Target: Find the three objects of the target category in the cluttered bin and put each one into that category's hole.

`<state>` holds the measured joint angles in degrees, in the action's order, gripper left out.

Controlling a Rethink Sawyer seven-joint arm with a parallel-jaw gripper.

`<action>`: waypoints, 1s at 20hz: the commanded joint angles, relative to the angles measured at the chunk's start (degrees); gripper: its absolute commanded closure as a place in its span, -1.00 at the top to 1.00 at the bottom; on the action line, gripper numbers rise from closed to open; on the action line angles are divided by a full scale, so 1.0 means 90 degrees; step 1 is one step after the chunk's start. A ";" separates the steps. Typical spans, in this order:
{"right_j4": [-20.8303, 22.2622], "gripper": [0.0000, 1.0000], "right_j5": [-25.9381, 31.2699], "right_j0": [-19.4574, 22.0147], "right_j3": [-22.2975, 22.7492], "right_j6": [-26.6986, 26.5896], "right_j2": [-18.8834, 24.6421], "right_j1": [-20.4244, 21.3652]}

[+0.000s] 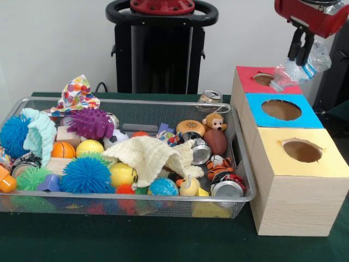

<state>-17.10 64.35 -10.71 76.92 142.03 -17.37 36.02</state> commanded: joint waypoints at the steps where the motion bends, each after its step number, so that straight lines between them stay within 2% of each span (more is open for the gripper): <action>1: -0.0003 -1.00 -0.1123 0.0336 0.1156 0.0017 0.0615 0.0041; 2: 0.0038 -1.00 -0.0937 0.0475 0.1131 -0.0425 0.0765 0.0081; 20: 0.0349 -1.00 -0.0795 0.0513 0.1089 -0.0270 0.0857 0.0168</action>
<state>-16.63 58.98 -7.62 80.49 142.03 -15.26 37.75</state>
